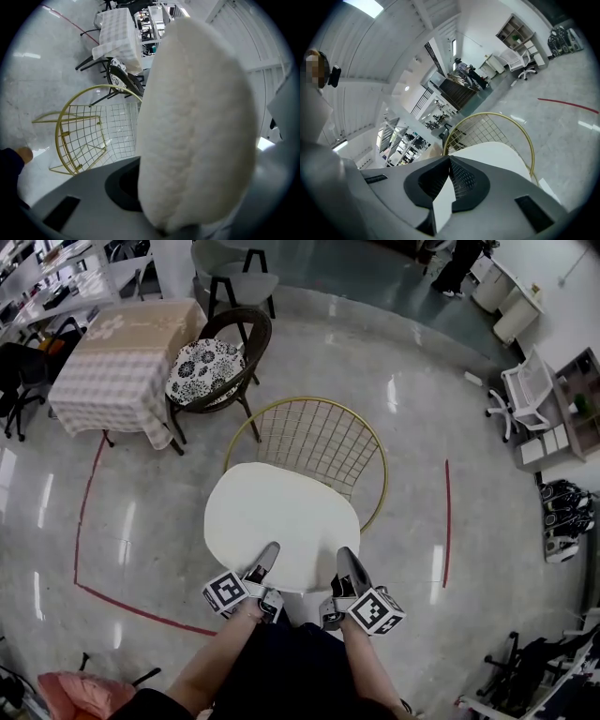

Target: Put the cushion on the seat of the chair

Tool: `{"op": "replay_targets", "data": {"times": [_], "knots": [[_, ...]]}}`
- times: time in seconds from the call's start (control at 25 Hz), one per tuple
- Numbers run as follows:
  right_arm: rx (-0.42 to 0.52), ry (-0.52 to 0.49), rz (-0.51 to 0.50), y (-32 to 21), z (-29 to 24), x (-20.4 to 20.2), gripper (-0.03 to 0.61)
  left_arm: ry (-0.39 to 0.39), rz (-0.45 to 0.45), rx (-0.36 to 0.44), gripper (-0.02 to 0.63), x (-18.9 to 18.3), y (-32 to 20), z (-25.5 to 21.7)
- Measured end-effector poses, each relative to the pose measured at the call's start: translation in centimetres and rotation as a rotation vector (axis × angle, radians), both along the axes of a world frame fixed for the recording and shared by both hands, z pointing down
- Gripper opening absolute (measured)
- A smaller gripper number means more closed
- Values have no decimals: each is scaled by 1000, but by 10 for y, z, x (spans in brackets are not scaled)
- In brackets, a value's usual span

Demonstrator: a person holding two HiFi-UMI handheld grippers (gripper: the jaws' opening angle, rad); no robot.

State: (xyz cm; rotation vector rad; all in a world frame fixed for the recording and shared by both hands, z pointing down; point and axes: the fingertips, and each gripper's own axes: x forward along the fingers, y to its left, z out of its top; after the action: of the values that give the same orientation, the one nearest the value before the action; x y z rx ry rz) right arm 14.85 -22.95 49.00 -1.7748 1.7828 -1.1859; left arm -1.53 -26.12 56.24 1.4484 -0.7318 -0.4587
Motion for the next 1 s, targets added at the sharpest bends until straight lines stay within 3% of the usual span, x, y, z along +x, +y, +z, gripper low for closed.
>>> {"op": "replay_targets", "data": {"times": [0.16,0.32,0.48,0.68,1.0], "knots": [[9,6,3,-15,3,1,-12,-43,9,-63,81,0,-13,18],[25,5,5,-30,0,6,-12,3,9,-35,81,11,-29,20],[30,8,-18,-35,11,9,-12,-29,17,-62,81,17,-31,41],[8,-17,-24,-38,32,20,-12,37,-1,-49,81,30,-39,52],[-5,-41,-49,-53,72,29,-12,-58,32,-6,81,36,-54,97]]}}
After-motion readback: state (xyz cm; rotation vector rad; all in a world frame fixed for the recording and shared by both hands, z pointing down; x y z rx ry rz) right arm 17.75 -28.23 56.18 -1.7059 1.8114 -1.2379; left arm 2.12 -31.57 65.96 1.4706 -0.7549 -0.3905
